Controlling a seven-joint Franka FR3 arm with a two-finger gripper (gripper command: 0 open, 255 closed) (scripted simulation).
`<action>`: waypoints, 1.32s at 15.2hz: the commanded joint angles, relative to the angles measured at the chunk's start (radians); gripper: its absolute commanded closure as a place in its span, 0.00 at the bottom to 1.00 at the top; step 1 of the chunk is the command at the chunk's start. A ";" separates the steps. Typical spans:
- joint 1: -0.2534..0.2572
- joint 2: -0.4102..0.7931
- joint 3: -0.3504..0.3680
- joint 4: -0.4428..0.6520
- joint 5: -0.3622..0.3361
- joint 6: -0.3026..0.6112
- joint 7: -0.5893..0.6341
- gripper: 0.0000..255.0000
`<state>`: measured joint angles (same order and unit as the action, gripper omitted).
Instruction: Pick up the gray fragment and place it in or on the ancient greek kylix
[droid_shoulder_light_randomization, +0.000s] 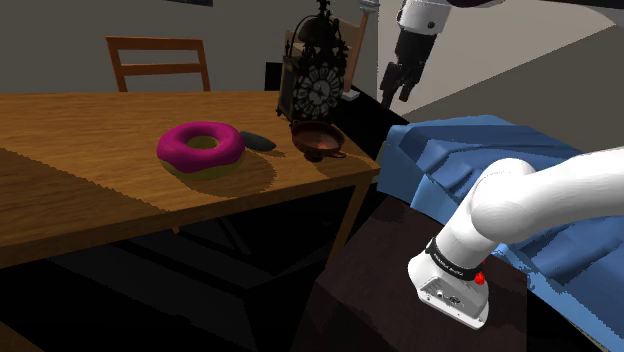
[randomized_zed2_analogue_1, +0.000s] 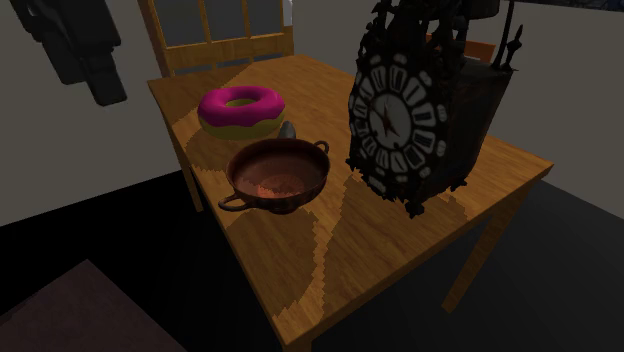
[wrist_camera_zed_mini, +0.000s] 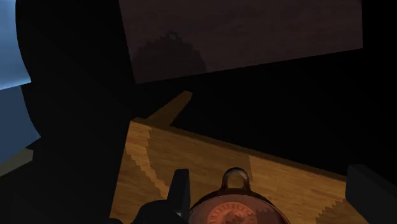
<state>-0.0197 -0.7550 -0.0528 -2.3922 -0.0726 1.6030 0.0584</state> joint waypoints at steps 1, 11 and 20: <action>0.000 0.000 0.000 0.000 0.000 0.000 0.000 0.00; 0.055 0.324 -0.037 0.042 -0.014 0.318 -0.140 0.00; 0.098 0.648 -0.044 0.190 0.006 0.527 -0.267 0.00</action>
<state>0.0740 -0.1444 -0.0972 -2.2127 -0.0701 2.0998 -0.1950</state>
